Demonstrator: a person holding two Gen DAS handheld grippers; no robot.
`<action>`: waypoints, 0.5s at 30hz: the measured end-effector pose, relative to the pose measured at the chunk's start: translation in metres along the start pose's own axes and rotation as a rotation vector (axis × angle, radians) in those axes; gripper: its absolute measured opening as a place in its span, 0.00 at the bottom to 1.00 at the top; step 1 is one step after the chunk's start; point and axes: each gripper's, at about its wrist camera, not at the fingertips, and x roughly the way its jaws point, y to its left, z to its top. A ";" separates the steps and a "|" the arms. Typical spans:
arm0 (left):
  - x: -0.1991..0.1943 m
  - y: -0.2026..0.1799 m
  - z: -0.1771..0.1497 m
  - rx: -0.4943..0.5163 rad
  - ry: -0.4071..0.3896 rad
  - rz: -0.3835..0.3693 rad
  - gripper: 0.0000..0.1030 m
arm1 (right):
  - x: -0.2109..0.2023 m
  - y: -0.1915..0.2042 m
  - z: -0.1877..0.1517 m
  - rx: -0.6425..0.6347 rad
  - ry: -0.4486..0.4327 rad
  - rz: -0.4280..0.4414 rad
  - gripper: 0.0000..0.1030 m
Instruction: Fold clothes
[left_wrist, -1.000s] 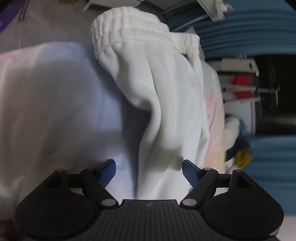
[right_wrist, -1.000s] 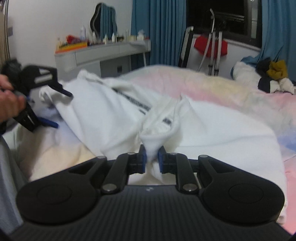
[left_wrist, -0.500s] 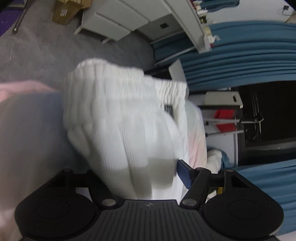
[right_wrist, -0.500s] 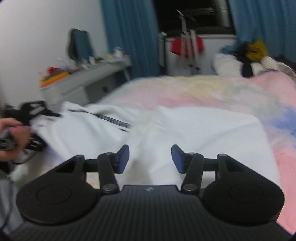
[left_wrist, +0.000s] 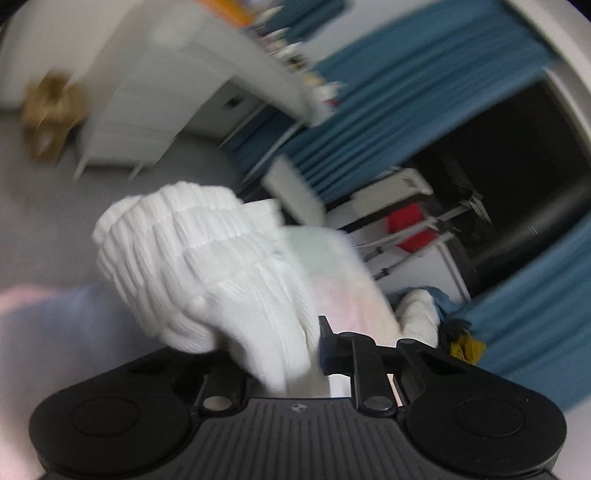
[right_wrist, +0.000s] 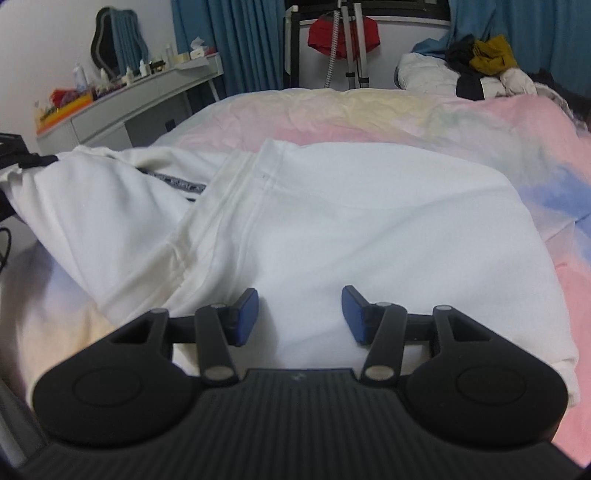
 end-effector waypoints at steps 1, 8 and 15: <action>0.000 -0.020 -0.002 0.048 -0.017 -0.018 0.18 | -0.004 -0.003 0.001 0.013 -0.011 -0.003 0.51; -0.016 -0.167 -0.056 0.433 -0.131 -0.152 0.18 | -0.038 -0.034 0.012 0.131 -0.111 -0.063 0.51; 0.004 -0.278 -0.177 0.711 -0.111 -0.265 0.18 | -0.077 -0.109 0.015 0.409 -0.216 -0.111 0.53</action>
